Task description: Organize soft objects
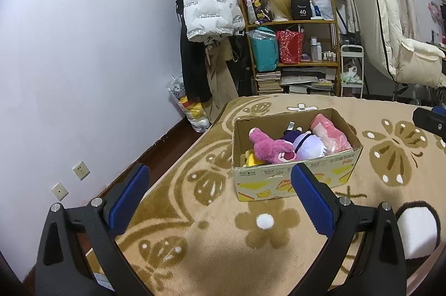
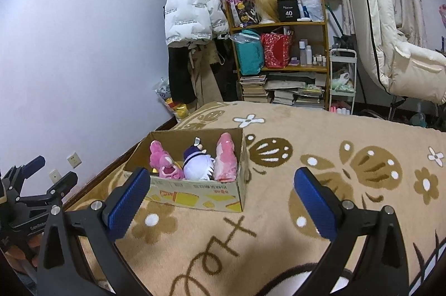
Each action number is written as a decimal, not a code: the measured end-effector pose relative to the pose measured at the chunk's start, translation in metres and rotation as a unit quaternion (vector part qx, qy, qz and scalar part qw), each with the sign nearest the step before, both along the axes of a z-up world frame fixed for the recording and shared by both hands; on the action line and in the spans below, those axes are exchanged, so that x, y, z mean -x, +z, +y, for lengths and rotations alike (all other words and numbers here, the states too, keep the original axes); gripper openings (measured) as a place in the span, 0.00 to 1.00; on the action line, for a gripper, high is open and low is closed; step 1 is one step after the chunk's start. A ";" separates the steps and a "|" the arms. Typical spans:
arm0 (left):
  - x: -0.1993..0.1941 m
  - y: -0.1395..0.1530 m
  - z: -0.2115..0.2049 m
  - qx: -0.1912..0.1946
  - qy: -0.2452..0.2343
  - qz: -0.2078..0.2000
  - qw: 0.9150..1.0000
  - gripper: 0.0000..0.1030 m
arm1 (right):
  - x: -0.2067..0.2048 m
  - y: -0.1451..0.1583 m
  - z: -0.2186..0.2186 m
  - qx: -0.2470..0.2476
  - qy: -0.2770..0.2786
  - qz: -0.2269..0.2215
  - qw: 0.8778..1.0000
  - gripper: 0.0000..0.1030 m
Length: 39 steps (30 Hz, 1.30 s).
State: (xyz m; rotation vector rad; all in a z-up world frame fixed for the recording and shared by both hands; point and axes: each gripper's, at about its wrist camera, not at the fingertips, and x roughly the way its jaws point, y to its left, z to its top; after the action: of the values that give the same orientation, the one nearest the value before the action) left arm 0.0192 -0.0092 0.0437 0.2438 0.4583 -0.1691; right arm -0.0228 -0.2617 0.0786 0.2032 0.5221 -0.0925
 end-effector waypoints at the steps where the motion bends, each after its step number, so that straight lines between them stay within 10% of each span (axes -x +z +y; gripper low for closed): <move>1: 0.000 -0.001 0.000 0.000 0.000 -0.001 1.000 0.97 | 0.001 -0.002 0.000 -0.001 0.002 0.002 1.000 1.00; 39: -0.017 -0.023 -0.005 -0.016 0.013 0.003 1.000 0.98 | -0.014 -0.023 -0.014 0.025 -0.019 0.013 0.999 1.00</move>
State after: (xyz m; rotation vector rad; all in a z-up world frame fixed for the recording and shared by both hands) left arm 0.0364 -0.0143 0.0208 0.2689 0.4695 -0.1362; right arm -0.0086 -0.2758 0.0552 0.1634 0.5406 -0.1459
